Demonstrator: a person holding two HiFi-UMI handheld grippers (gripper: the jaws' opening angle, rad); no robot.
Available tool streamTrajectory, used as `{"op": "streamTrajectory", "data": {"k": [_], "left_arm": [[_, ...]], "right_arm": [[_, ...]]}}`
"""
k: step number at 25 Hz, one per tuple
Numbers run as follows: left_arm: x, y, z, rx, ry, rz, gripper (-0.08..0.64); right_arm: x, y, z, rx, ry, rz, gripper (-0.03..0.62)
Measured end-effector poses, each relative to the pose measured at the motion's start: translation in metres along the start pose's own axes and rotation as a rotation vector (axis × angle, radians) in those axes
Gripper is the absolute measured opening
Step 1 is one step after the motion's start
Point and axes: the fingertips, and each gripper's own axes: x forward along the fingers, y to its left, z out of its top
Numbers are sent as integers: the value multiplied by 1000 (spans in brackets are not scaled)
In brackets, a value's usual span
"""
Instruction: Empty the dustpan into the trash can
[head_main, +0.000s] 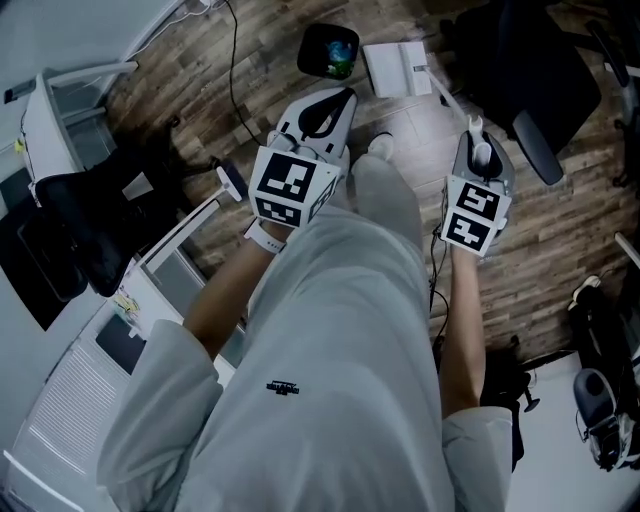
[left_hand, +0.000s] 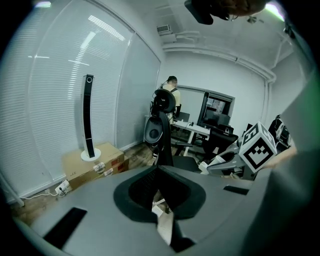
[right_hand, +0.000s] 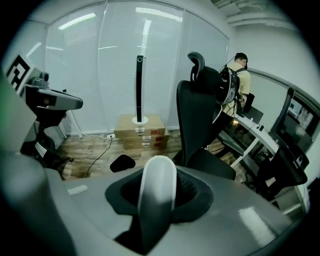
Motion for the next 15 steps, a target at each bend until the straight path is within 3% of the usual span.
{"op": "streamTrajectory", "data": {"k": [5, 15], "left_arm": [[-1, 2, 0, -35, 6, -10, 6], [-12, 3, -3, -8, 20, -1, 6]], "right_arm": [[23, 0, -28, 87, 61, -6, 118], [55, 0, -46, 127, 146, -8, 118]]}}
